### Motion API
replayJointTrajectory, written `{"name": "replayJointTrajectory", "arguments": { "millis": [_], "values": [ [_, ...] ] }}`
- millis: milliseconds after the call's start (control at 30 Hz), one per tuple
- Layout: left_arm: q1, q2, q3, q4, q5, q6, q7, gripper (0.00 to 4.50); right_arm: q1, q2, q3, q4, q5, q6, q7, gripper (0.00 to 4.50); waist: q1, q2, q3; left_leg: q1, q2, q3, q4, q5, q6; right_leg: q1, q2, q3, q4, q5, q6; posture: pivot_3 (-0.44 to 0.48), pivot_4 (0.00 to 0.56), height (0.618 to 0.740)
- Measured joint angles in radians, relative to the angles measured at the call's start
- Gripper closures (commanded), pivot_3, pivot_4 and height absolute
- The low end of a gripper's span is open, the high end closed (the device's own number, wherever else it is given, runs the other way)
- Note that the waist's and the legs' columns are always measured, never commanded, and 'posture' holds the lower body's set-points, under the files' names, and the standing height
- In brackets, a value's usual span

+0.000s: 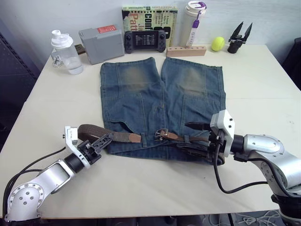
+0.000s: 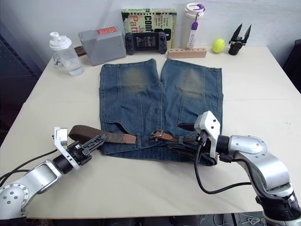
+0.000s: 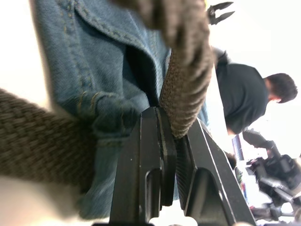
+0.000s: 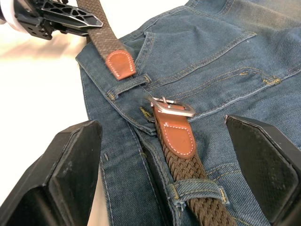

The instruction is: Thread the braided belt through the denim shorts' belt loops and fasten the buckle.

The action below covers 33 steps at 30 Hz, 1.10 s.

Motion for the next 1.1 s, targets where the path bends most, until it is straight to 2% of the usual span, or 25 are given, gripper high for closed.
{"name": "replayJointTrajectory", "arguments": {
  "millis": [433, 567, 733, 1100],
  "values": [
    [-0.025, 0.018, -0.010, -0.078, 0.035, 0.008, 0.061, 4.50, -0.006, 0.010, 0.005, 0.000, 0.003, 0.001, -0.022, 0.07, -0.001, 0.000, 0.000, 0.000, 0.000, 0.000, 0.000, 0.000, 0.000, 0.000, 0.000, 0.000, 0.000, 0.000, 0.000, 0.000, 0.150, 0.726],
    [-0.019, 0.026, -0.004, -0.096, 0.032, 0.002, 0.154, 4.50, -0.007, 0.016, 0.006, 0.000, 0.013, 0.007, -0.028, 0.07, -0.001, 0.000, 0.000, 0.000, 0.000, -0.001, 0.000, 0.000, 0.000, 0.000, 0.000, 0.000, 0.000, 0.000, 0.000, 0.000, 0.150, 0.726],
    [-0.015, 0.020, -0.028, -0.237, -0.037, -0.055, 0.342, 4.50, -0.008, 0.038, 0.012, -0.006, 0.015, 0.015, -0.045, 0.07, -0.001, 0.000, 0.000, 0.000, 0.000, -0.002, 0.000, 0.000, 0.000, 0.000, 0.000, 0.001, 0.000, 0.000, 0.000, 0.000, 0.150, 0.726],
    [-0.051, 0.071, -0.091, -0.346, -0.057, -0.108, 0.535, 4.50, -0.026, 0.058, 0.049, -0.006, 0.017, 0.023, -0.051, 0.07, -0.001, 0.000, 0.000, 0.000, 0.000, -0.002, 0.000, 0.000, 0.000, 0.000, 0.000, 0.001, 0.000, 0.000, 0.000, 0.000, 0.150, 0.726]
  ]
}}
